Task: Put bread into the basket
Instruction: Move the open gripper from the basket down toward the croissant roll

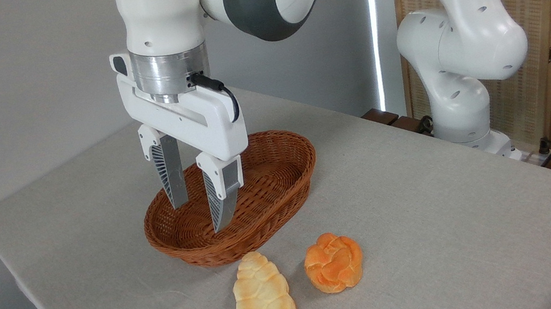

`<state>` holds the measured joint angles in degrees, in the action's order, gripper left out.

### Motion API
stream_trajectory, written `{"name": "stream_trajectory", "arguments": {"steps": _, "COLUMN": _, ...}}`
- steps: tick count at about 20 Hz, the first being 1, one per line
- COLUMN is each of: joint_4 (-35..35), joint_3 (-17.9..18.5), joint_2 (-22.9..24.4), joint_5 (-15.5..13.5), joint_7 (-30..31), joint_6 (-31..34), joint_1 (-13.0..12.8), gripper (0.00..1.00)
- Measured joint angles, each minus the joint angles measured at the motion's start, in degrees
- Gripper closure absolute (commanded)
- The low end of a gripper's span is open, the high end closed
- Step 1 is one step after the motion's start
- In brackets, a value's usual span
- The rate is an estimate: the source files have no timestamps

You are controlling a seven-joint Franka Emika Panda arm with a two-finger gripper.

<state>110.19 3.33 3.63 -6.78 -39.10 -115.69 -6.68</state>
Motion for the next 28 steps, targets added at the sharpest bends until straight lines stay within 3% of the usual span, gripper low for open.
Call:
{"name": "stream_trajectory", "arguments": {"steps": 21, "joint_4": -0.19, "joint_3": 3.76, "joint_2": -2.1, "joint_5": 0.01, "joint_7": 0.26, "joint_6": 0.02, "joint_1": 1.01, "gripper": 0.0}}
{"name": "stream_trajectory", "arguments": {"steps": 24, "joint_4": -0.19, "joint_3": 5.98, "joint_2": -3.0, "joint_5": 0.01, "joint_7": 3.02, "joint_6": 0.02, "joint_1": 1.11, "gripper": 0.0}}
{"name": "stream_trajectory", "arguments": {"steps": 28, "joint_4": -0.18, "joint_3": 9.29, "joint_2": -3.63, "joint_5": 0.01, "joint_7": 12.63, "joint_6": 0.03, "joint_1": 1.16, "gripper": 0.0}}
